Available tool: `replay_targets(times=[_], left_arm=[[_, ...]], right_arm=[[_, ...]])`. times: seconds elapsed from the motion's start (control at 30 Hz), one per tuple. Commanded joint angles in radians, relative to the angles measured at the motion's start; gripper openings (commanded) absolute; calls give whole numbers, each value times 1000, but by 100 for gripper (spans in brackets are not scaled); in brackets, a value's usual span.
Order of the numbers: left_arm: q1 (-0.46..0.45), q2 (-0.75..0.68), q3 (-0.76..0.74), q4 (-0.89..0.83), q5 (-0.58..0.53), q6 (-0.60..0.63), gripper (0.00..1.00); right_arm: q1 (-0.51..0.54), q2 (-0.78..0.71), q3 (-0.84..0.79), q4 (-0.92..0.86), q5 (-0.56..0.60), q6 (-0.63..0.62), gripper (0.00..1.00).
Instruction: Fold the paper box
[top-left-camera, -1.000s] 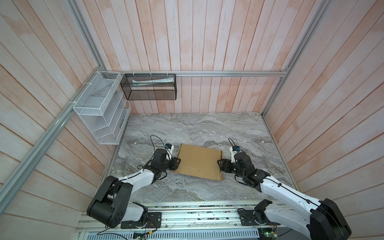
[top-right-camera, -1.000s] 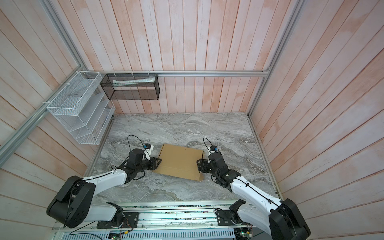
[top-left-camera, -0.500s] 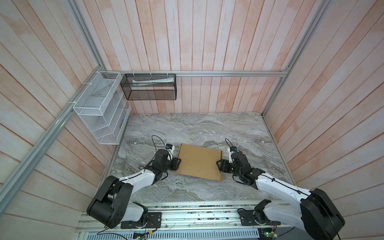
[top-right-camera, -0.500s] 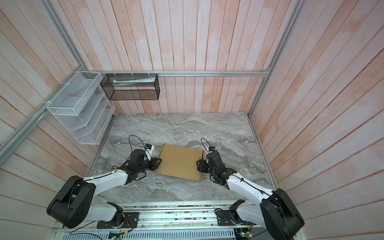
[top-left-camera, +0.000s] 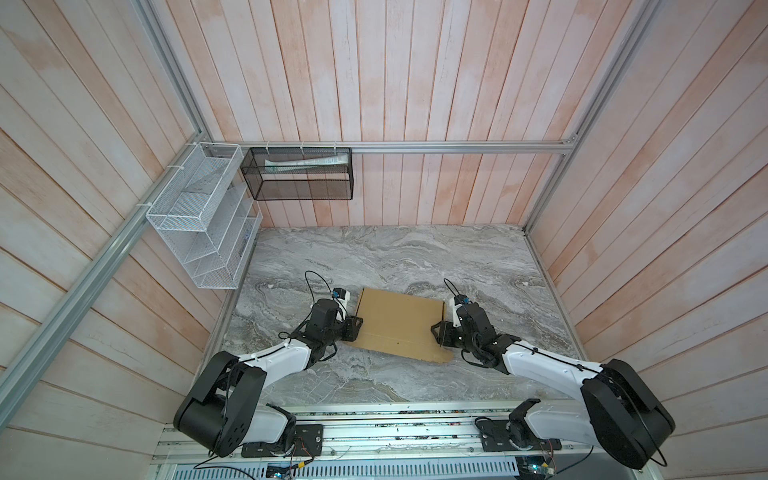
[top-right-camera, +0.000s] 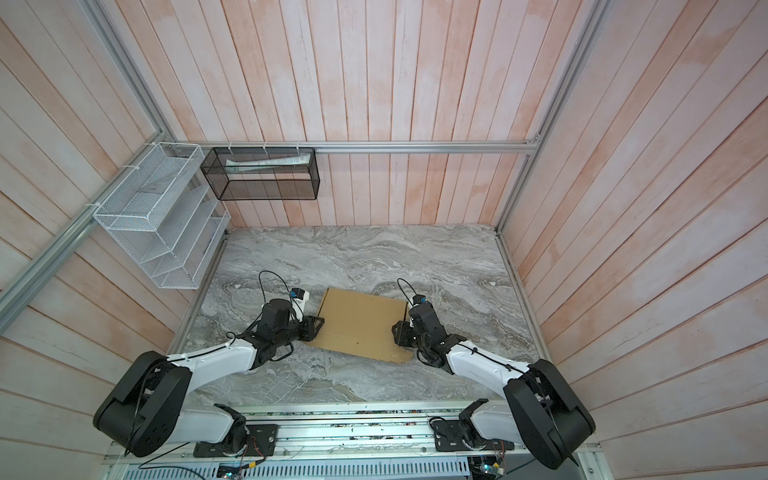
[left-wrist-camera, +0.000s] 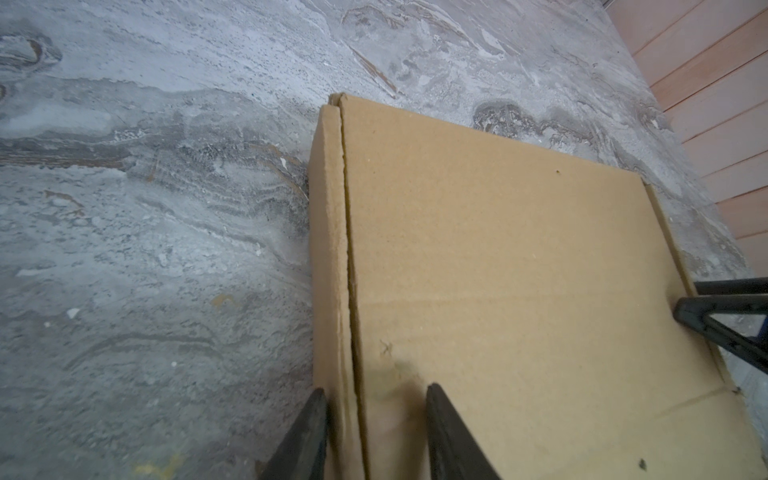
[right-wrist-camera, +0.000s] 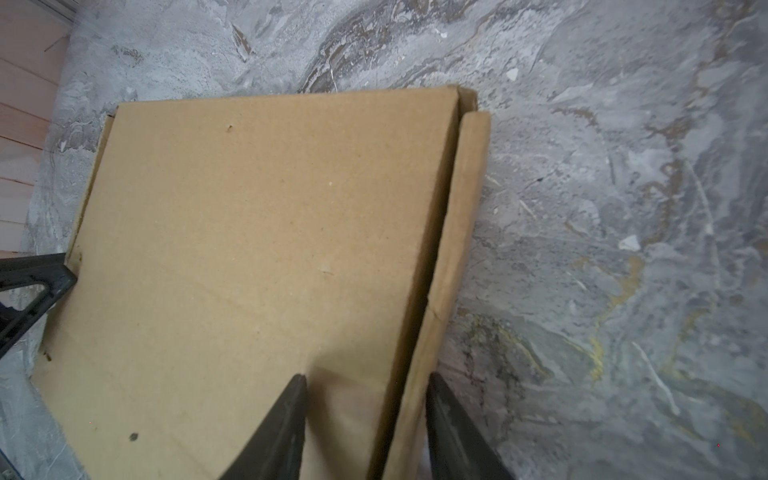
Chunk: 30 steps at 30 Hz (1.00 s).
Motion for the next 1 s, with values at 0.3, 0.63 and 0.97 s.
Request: replay_targets(times=[0.3, 0.63, 0.97], left_arm=[[-4, -59, 83, -113, -77, 41, 42], [91, -85, 213, -257, -20, 111, 43], [124, -15, 215, -273, 84, 135, 43]], right_arm=[[-12, 17, -7, -8, 2, -17, 37], [-20, 4, -10, -18, 12, -31, 34], [-33, 3, -11, -15, 1, -42, 29]])
